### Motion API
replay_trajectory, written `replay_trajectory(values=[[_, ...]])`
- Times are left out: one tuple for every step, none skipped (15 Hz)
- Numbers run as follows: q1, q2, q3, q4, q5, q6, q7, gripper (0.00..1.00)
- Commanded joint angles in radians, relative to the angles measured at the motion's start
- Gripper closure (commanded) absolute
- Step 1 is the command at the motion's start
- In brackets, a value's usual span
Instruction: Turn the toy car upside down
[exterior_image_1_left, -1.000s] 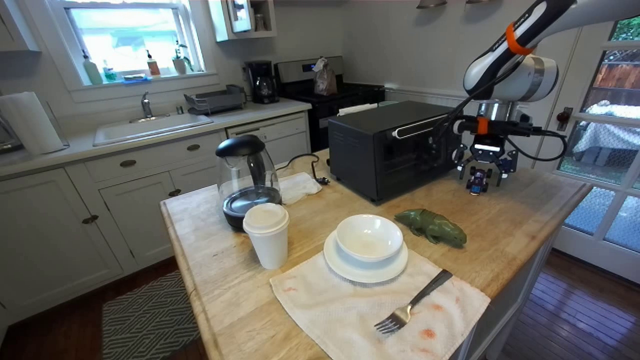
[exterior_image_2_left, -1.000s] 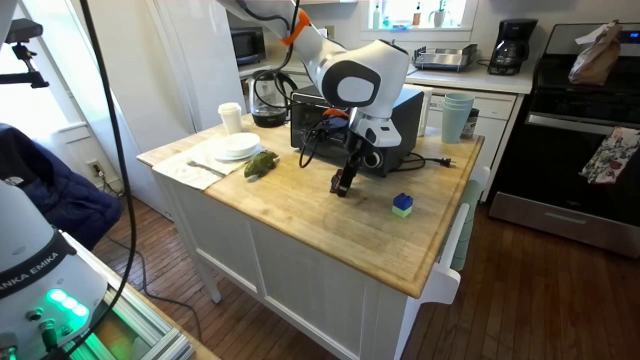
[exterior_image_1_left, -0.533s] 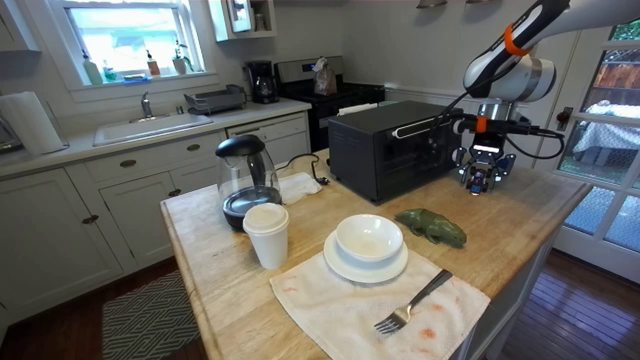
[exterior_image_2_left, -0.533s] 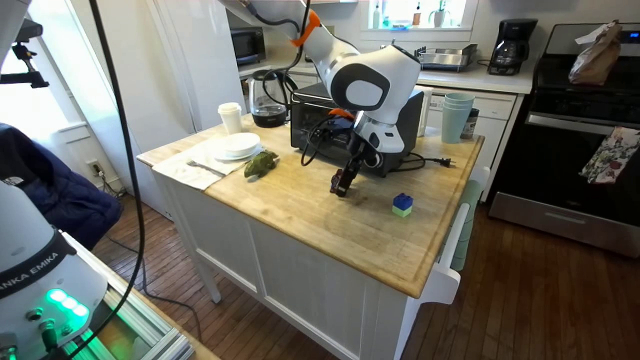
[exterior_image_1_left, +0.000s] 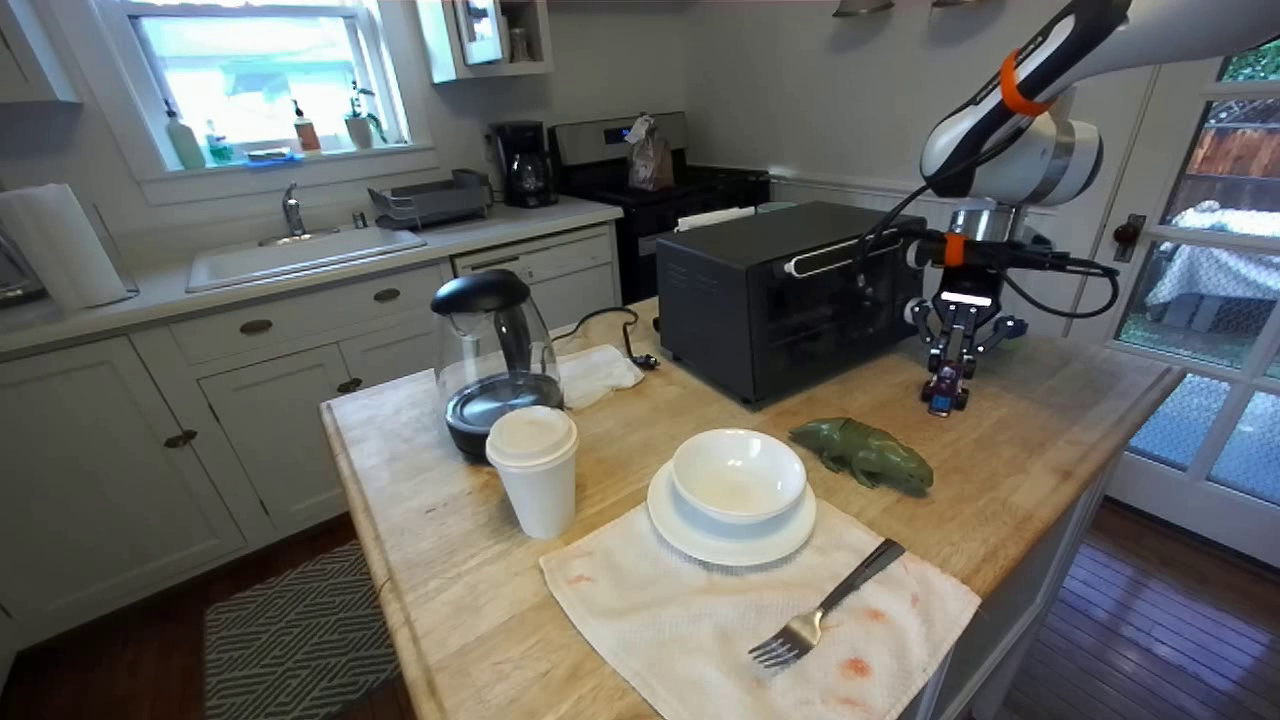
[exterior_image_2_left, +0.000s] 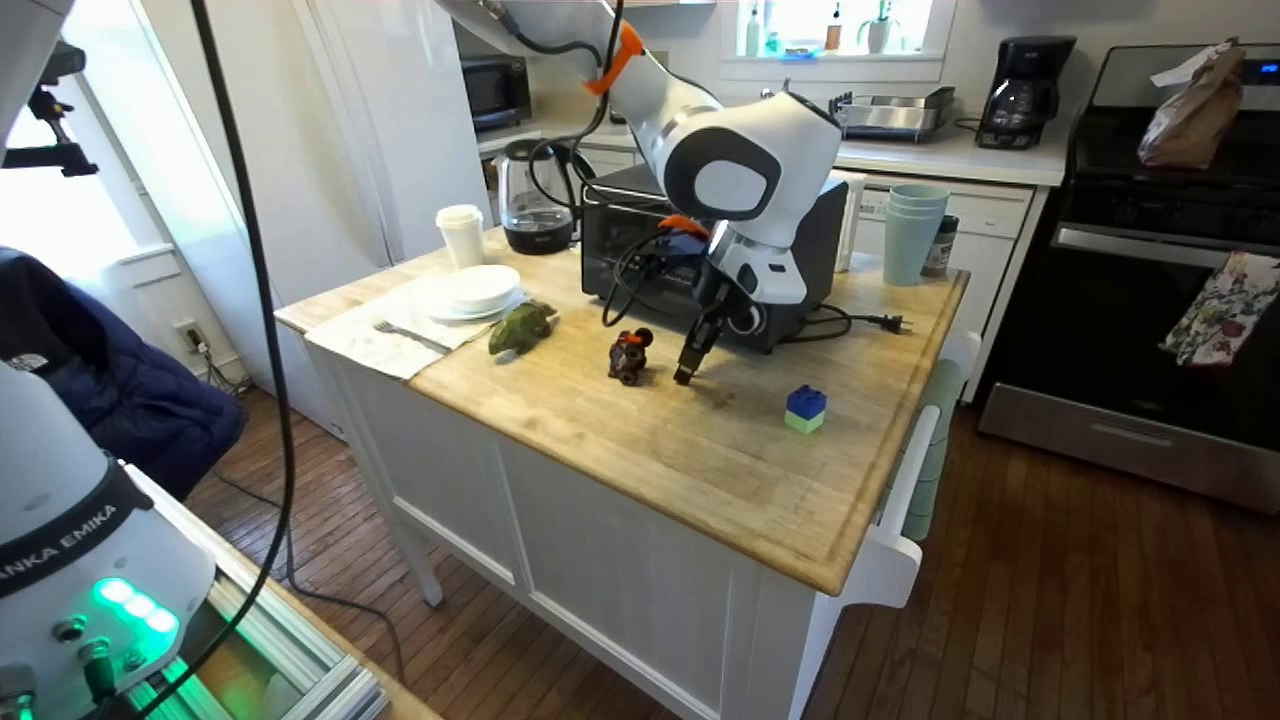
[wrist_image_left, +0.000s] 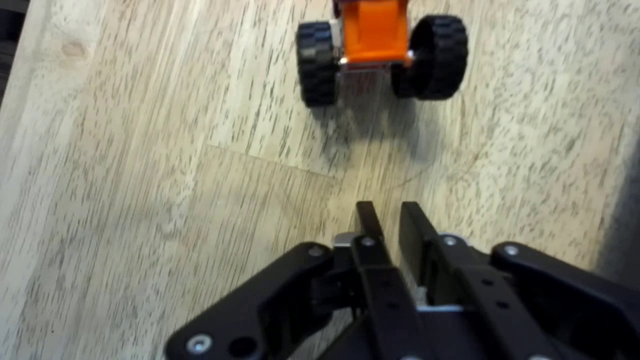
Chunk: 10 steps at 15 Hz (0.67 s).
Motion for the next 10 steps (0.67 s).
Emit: replay_trajectory(values=[[0.026,0.011,-0.017,0.021,0.003,-0.022,0.039,0.57],[0.028,0.017,-0.016,0.028,0.003,-0.037,0.048,0.56],[0.028,0.023,-0.016,0.034,0.0,-0.049,0.052,0.49],[0.027,0.033,-0.017,0.045,-0.002,-0.064,0.059,0.43],[0.023,0.038,-0.016,0.051,-0.003,-0.079,0.056,0.37],[0.019,0.045,-0.017,0.062,-0.004,-0.103,0.056,0.29],[0.015,0.051,-0.016,0.072,-0.003,-0.129,0.052,0.23],[0.015,0.057,-0.017,0.079,-0.004,-0.152,0.053,0.15],[0.014,0.064,-0.018,0.087,-0.006,-0.174,0.053,0.08],[0.013,0.072,-0.018,0.097,-0.005,-0.193,0.051,0.02]])
